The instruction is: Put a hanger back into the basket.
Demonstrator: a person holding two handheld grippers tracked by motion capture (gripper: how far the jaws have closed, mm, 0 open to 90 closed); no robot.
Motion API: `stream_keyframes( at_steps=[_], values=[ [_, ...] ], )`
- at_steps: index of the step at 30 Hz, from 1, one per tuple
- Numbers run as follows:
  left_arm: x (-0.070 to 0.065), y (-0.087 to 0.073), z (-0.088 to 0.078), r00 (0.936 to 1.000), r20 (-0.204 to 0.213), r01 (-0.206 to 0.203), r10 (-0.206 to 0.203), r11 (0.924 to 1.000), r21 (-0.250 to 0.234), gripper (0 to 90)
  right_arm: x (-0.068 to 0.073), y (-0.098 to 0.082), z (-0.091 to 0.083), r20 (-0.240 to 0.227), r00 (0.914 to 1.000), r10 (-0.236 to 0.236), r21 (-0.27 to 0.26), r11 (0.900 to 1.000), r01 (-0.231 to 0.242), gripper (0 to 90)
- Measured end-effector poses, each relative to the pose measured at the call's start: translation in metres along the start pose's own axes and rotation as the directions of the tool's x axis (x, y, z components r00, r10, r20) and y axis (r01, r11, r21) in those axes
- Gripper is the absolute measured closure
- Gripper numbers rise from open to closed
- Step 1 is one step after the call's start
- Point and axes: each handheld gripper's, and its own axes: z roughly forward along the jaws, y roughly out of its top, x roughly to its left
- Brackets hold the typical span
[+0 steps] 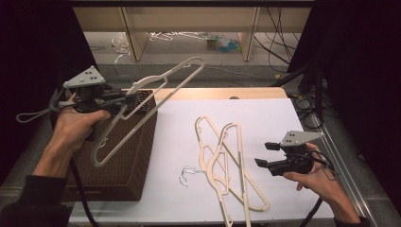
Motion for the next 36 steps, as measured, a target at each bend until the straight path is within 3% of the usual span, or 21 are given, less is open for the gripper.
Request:
stream_keyframes(
  at_steps=[3,4,5,7,12,17,20,24,28,30,32,36],
  values=[
    [0.016,-0.014,-0.007,0.9990,-0.042,0.016,-0.016,0.9997,0.017,85.5,0.000,-0.001,0.002,-0.006,1.0000,0.006,0.009,1.000,-0.006,31.7],
    [0.022,-0.018,-0.008,0.9986,-0.052,-0.012,0.013,0.9998,0.018,85.5,0.000,-0.001,0.002,-0.006,0.9999,0.011,0.012,1.000,-0.011,31.7],
    [0.024,-0.023,-0.011,0.9977,-0.067,0.010,-0.007,0.9994,0.034,85.5,0.000,-0.002,0.003,-0.008,0.9999,0.008,0.015,1.000,-0.008,31.7],
    [0.031,-0.033,-0.015,0.9958,-0.091,0.013,-0.009,0.9987,0.049,85.5,0.000,-0.003,0.003,-0.010,0.9999,0.010,0.016,1.000,-0.010,31.7],
    [0.048,-0.059,-0.021,0.9937,-0.109,-0.015,0.023,0.9970,0.076,85.5,0.000,-0.005,0.006,-0.011,0.9998,0.015,0.028,1.000,-0.015,31.7],
    [0.065,-0.080,-0.028,0.9916,-0.128,0.032,-0.020,0.9955,0.089,85.5,0.000,-0.006,0.007,-0.018,0.9998,0.013,0.027,1.000,-0.013,31.8],
    [0.069,-0.088,-0.034,0.9904,-0.134,0.047,-0.035,0.9950,0.088,85.5,-0.001,-0.007,0.008,-0.012,0.9998,0.019,0.031,0.999,-0.018,31.8],
    [0.074,-0.098,-0.037,0.9906,-0.135,0.043,-0.025,0.9907,0.129,85.5,0.000,-0.007,0.008,-0.017,0.9997,0.019,0.034,0.999,-0.018,31.8],
    [0.076,-0.111,-0.037,0.9905,-0.124,0.078,-0.060,0.9859,0.148,85.5,0.001,-0.007,0.008,-0.014,0.9997,0.020,0.034,0.999,-0.020,31.8],
    [0.078,-0.115,-0.037,0.9884,-0.131,0.096,-0.077,0.9850,0.144,85.5,0.001,-0.008,0.009,-0.015,0.9997,0.021,0.037,0.999,-0.020,31.8],
    [0.079,-0.117,-0.037,0.9824,-0.155,0.128,-0.105,0.9799,0.152,85.4,0.000,-0.008,0.009,-0.014,0.9996,0.023,0.039,0.999,-0.022,31.8],
    [0.083,-0.118,-0.039,0.9796,-0.163,0.142,-0.117,0.9783,0.151,85.5,0.001,-0.009,0.011,-0.023,0.9995,0.021,0.048,0.999,-0.020,31.8]
  ],
)
